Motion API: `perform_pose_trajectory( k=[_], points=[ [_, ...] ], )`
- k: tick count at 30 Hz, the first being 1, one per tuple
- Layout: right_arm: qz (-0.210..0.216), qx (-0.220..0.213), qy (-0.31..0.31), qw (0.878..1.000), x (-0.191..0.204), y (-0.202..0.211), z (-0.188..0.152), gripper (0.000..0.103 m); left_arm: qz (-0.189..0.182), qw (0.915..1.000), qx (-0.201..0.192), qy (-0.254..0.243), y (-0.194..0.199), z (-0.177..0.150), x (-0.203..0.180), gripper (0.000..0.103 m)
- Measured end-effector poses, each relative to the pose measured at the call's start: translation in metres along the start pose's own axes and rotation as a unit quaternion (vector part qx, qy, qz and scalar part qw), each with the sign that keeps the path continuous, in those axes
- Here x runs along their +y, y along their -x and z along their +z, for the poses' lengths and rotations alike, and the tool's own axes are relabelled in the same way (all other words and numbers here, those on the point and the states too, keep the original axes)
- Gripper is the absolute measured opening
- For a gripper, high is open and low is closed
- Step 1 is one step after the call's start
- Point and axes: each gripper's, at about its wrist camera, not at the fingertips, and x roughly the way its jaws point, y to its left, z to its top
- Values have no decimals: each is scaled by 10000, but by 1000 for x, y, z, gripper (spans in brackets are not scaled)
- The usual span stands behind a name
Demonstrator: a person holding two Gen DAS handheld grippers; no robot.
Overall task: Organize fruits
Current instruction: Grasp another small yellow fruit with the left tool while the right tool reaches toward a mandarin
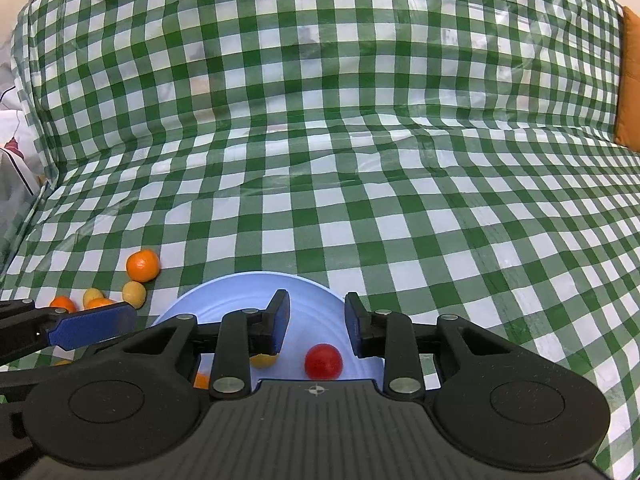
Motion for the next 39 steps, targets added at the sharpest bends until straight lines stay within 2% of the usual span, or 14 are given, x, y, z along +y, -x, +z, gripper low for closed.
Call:
perform_pose_trajectory(
  k=[10,19,24,32,39],
  points=[
    [136,13,-8,9999,17,0,3,32,139,9999,-3,92,7,-1,19,32],
    [336,68,11,9994,42,-8,7,32,305,9987,-1,401,14,1,51,32],
    [532,92,51,9985,64,-13,8,32,416,9962,21,763,16,5,79,32],
    [890,283,85,9956,102,-29,0,32,689,9840,274,1619,11,11,136,32],
    [1321,487,235,9898,141,-44,-11,37,649,9688,584,2319,-8,12,184,32]
  ],
)
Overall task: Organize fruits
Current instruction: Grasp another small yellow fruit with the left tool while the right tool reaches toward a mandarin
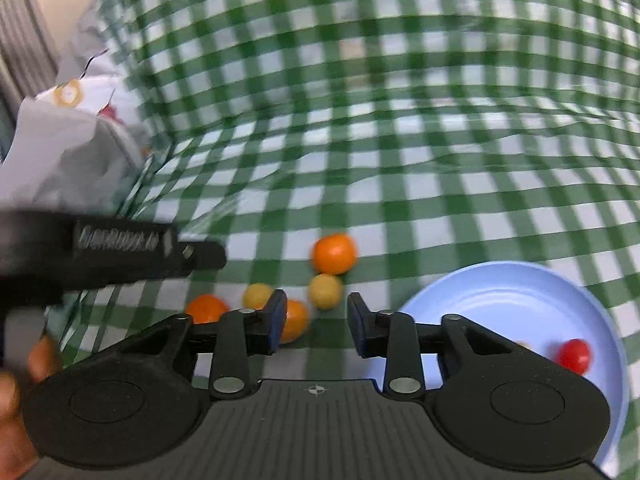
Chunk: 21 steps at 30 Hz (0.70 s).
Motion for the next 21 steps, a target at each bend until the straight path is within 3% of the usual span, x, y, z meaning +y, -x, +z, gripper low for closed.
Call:
perform_pose_trajectory(
  k=[10,21],
  points=[
    [177,334,117,9992,19,-31,1,42,-48,9985,551,-54,-36,5,4,32],
    [-57,554,218,9982,18,-51,2,44,-69,9954,947,-103,-60,4,-6,32]
  ],
)
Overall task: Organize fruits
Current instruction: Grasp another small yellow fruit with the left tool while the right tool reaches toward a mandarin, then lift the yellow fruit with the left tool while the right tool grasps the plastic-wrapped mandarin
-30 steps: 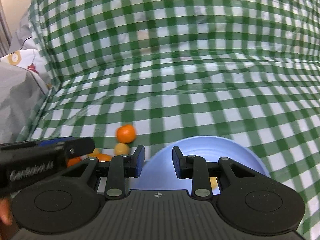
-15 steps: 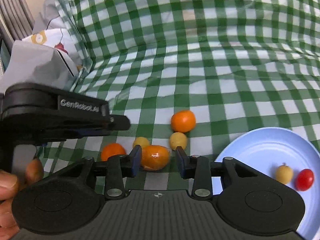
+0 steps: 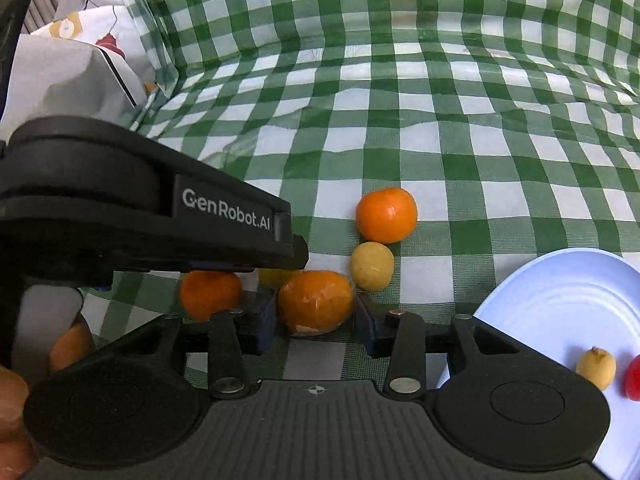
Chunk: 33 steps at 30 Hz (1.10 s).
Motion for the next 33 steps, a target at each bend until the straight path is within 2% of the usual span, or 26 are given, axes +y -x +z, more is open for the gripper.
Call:
perform_pose_trajectory(
  k=[9,12,16,20,26,33],
  points=[
    [-28,-46,-142,9999,-5,3,1,42,53,9999,56,-90,-4,-2,-3,32],
    [-159,-75,-180,9997,-7,5,1,42,150,9996,71,-223,-6,-3,-6,27],
    [-216,-96,-242,9994,-9,7,1,42,250,9996,-30,-123,-2,0,-7,27],
    [-240,-57,-194,9995,-9,5,0,42,461,9984,-49,-335,-6,1,-14,27],
    [-274,-57,-226,9994,-9,6,2,42,509,9978,-70,-427,-11,3,-21,27],
    [-332,-245,-269,9988,-12,22,6,42,576,9968,-248,-487,6,8,-28,27]
  ],
)
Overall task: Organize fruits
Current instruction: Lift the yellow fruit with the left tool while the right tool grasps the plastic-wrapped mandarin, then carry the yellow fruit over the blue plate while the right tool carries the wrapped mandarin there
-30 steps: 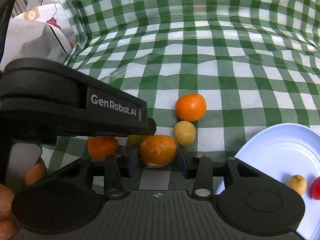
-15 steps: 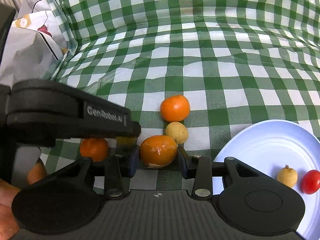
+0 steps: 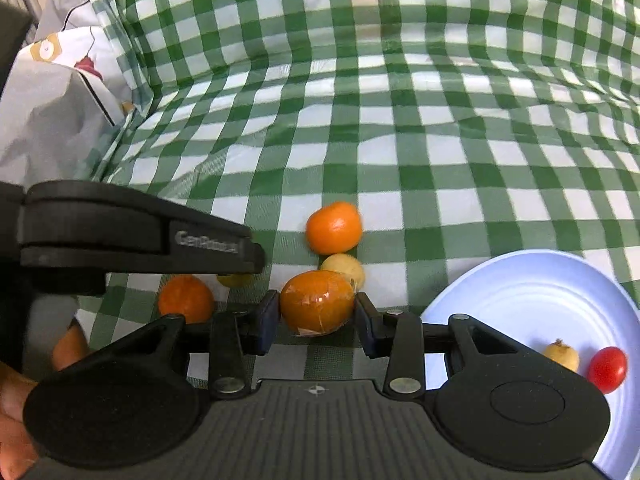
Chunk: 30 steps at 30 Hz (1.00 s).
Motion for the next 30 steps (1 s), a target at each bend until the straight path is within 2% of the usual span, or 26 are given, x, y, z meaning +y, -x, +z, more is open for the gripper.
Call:
perform_pose_trajectory(
  k=[12,16,22,30],
  points=[
    [-75,-490,74,9987,-9,52,7,42,221,9984,-290,-429,41,-3,-12,27],
    [-156,-612,75,9980,-15,65,8,42,141,9978,-391,-523,52,-6,-16,27],
    [-343,-648,114,9972,-30,76,6,42,175,9952,-301,-914,49,-12,-33,27],
    [-573,-611,105,9964,-51,86,3,42,66,9903,-366,-1340,46,-16,-60,27]
  ],
)
